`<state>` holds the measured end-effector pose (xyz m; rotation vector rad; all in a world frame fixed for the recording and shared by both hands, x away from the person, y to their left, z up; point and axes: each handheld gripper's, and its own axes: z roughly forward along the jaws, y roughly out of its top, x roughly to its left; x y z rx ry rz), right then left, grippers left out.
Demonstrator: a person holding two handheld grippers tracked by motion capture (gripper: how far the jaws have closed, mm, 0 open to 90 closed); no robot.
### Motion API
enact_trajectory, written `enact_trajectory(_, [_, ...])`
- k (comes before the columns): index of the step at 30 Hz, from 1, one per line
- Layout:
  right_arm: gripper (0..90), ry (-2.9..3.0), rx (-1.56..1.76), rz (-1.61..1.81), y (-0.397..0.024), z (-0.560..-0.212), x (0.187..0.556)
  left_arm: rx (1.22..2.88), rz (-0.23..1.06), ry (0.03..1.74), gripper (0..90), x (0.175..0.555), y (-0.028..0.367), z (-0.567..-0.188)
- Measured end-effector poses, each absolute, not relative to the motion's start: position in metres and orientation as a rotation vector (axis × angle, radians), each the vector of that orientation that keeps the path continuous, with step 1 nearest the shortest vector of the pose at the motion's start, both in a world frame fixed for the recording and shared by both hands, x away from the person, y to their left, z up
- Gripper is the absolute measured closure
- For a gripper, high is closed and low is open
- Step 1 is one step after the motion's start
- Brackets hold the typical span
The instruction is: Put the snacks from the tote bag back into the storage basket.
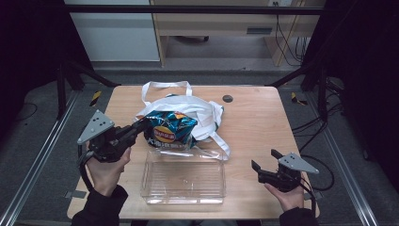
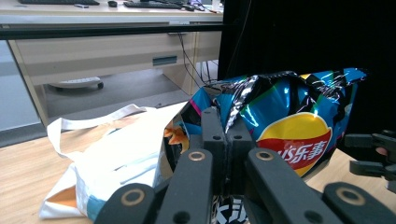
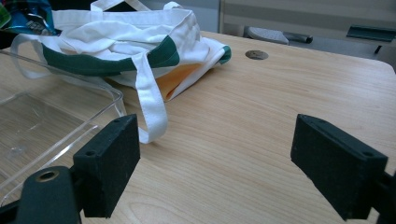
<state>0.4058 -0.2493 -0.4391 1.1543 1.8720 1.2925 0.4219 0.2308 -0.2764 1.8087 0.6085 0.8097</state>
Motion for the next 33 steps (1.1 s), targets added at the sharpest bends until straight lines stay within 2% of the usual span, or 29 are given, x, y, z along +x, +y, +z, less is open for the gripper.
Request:
enact_trajectory(17, [15.8,1.868,1.159,1.300,-0.250,-0.439,0.405,1.846,0.767,0.580,90.0,0.394,0.227,-0.291])
enact_trajectory(33, [16.0,1.870,1.164,1.300,-0.249,-0.440,0.406,1.949,0.721,0.573,90.0,0.387,0.217,-0.334])
